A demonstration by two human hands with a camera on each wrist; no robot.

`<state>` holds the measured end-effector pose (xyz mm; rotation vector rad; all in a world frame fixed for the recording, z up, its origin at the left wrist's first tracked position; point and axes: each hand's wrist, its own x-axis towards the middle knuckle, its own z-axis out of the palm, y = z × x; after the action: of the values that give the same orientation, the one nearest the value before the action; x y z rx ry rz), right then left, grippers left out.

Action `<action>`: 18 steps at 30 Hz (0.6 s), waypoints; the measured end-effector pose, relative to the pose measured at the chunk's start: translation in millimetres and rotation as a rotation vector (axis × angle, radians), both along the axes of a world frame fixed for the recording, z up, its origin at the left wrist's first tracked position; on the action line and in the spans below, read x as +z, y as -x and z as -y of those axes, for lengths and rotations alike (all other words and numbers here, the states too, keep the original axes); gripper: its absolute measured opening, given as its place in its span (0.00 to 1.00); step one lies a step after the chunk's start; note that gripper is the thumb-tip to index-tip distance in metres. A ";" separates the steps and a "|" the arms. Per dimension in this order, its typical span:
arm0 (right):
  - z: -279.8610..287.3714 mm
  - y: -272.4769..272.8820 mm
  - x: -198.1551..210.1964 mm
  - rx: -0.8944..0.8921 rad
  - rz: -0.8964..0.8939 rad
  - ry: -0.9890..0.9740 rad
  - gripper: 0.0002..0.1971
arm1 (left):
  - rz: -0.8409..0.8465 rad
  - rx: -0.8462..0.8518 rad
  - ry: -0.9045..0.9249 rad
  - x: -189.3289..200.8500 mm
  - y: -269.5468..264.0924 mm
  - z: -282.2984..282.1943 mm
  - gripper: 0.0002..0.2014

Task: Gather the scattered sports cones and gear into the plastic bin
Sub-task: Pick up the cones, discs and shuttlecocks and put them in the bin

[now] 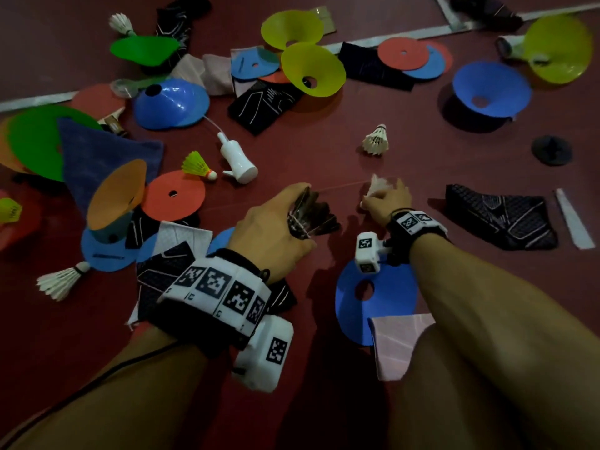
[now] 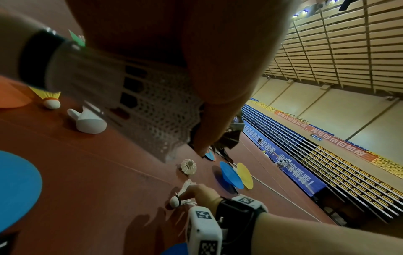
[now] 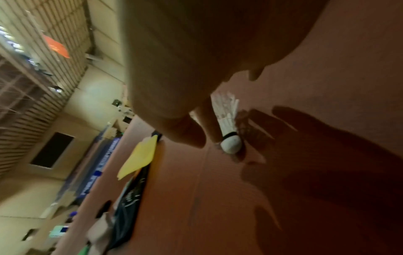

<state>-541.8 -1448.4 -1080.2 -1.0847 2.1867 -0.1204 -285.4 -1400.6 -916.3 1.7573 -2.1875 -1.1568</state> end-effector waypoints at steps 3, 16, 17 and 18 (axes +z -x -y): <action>0.8 4.8 -25.3 0.108 -0.138 -0.099 0.27 | 0.007 -0.017 0.017 2.8 3.1 -3.5 0.39; 17.1 -69.7 98.4 0.221 0.350 0.494 0.09 | -0.066 0.131 -0.025 16.8 -22.3 5.8 0.38; 10.6 -78.1 112.8 0.255 0.436 0.542 0.11 | -0.045 0.130 -0.028 17.6 -28.3 7.8 0.36; 2.6 -85.1 124.2 0.304 0.506 0.574 0.14 | -0.022 0.128 -0.041 17.0 -34.9 10.2 0.35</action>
<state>-456.7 -1451.0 -956.1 -1.4865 1.5403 -0.8285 -250.5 -1410.9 -899.3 1.8605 -2.0202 -1.1935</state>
